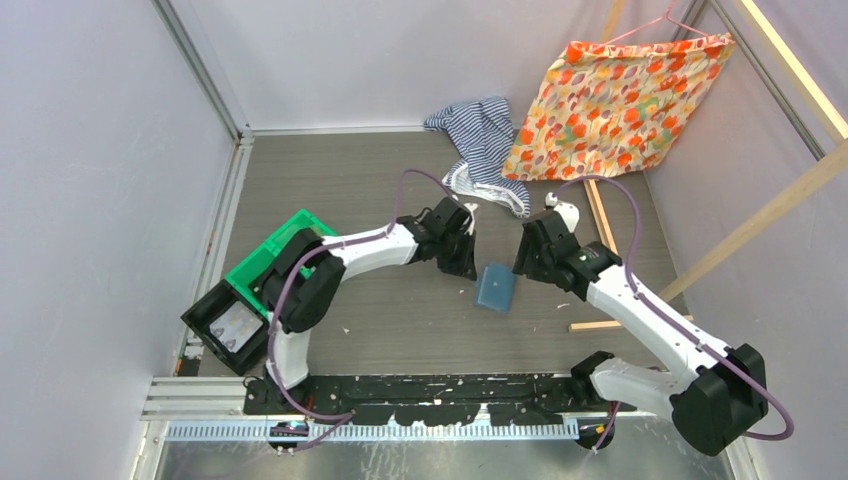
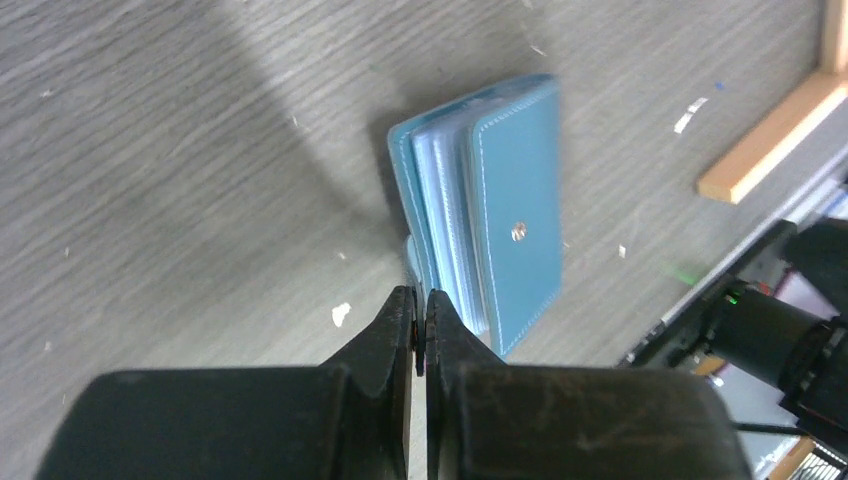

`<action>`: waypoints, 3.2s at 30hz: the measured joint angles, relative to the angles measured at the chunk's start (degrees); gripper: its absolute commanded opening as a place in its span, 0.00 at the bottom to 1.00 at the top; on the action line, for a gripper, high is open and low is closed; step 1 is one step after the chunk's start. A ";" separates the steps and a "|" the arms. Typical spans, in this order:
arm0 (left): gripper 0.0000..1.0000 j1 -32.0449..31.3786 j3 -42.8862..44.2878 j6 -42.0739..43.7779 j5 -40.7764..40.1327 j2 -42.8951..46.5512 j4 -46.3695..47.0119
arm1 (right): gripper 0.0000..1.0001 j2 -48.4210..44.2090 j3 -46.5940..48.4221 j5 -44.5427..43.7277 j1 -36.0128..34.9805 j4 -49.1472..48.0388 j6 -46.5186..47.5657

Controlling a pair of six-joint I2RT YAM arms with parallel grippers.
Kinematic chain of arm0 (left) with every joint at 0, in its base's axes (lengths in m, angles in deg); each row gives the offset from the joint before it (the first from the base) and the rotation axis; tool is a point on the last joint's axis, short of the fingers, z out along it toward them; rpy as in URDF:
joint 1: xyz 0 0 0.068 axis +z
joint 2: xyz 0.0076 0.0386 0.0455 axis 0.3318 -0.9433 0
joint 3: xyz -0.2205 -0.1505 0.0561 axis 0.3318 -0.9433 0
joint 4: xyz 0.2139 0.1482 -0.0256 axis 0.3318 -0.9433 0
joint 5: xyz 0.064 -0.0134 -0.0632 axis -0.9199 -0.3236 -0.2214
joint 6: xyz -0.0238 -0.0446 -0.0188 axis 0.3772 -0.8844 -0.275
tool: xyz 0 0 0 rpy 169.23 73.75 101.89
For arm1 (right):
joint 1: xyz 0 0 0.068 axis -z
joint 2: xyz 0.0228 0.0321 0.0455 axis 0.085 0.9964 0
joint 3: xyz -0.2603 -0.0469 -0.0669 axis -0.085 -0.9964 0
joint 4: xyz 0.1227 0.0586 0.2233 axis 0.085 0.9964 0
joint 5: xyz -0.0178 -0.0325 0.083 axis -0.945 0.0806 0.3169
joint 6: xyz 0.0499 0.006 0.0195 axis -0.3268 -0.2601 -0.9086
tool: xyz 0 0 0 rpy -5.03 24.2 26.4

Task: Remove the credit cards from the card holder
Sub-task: Open the card holder at the center of the board.

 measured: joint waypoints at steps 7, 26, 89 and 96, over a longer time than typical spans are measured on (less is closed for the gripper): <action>0.01 0.22 -3.89 -1.60 0.04 14.73 -1.18 | 0.61 2.08 0.02 4.79 0.09 -2.29 -0.02; 0.00 6.34 -18.53 -2.67 -3.78 25.07 -2.95 | 0.50 11.82 -1.62 19.43 0.09 -13.92 -2.62; 0.00 7.45 -13.22 4.66 -20.33 11.04 -16.48 | 0.27 29.44 1.14 31.30 -8.70 -25.42 -2.05; 0.00 8.20 -13.22 4.66 -19.80 11.04 -16.83 | 0.27 29.44 1.14 33.31 -8.70 -27.91 -3.04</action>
